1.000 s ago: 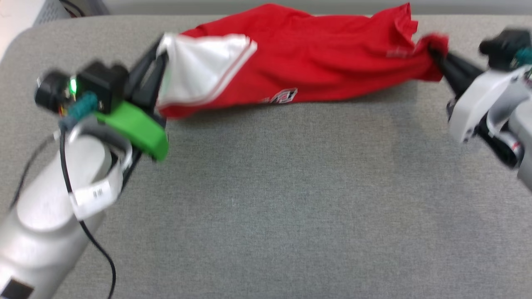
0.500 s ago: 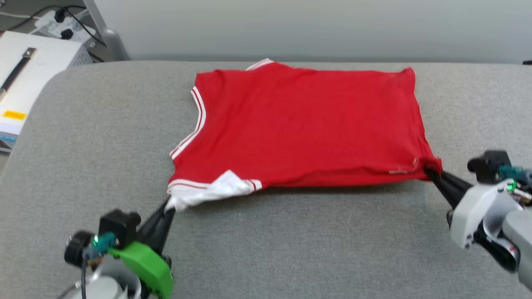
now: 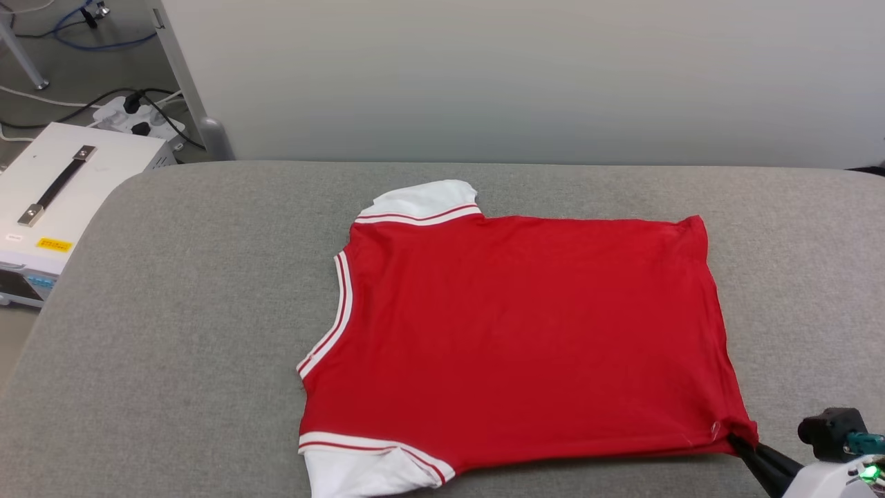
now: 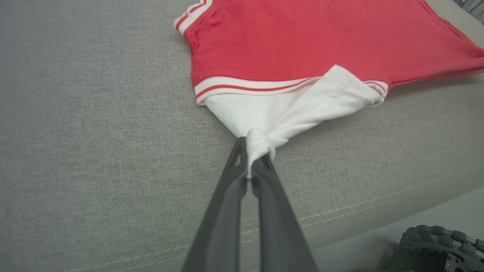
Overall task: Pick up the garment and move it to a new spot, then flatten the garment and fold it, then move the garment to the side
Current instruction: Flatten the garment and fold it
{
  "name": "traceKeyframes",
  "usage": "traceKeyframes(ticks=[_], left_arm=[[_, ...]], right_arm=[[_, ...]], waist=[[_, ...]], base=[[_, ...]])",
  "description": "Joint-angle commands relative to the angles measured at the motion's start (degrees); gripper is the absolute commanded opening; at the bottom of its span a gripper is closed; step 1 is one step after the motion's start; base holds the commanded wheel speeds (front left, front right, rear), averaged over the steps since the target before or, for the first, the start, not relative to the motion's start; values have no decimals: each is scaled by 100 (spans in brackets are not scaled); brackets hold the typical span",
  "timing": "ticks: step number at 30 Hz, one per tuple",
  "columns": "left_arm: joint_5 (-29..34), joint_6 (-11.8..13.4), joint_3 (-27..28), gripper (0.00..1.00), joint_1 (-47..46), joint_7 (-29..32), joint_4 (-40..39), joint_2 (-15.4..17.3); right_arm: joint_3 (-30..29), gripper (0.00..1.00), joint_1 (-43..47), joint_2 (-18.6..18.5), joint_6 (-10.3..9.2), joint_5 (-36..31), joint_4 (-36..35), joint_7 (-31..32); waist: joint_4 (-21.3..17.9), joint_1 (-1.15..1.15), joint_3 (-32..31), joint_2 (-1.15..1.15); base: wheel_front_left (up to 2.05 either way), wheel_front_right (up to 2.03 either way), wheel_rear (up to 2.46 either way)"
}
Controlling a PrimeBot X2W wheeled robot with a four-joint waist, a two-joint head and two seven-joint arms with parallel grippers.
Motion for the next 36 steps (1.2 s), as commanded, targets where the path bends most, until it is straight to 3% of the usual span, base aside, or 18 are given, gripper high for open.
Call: traceKeyframes(ticks=[1,8,15,24,36], left_arm=[[-60,32,-23,0,148,31,-4,12],[-264,19,-115,0,421,211,-55,44],[12,27,-24,0,113,79,-54,39],[497,-416,18,0,-1244,159,212,-38],[747,-1198,17,0,-2978,439,1270,-225]], right_arm=[[-134,0,184,-31,-5,-46,-41,-52],[-659,0,936,-19,-5,-201,-454,223],[-1271,0,1196,108,-5,-471,-768,515],[-2083,0,961,304,-5,-672,-1169,857],[-2263,0,200,434,-5,-803,-1394,1356]], waist=[[-3,1,-65,0],[-50,1,-98,0],[-32,1,18,0],[-2,1,321,0],[-211,1,889,0]], base=[[0,0,0],[0,0,0],[0,0,0],[0,0,0],[0,0,0]])
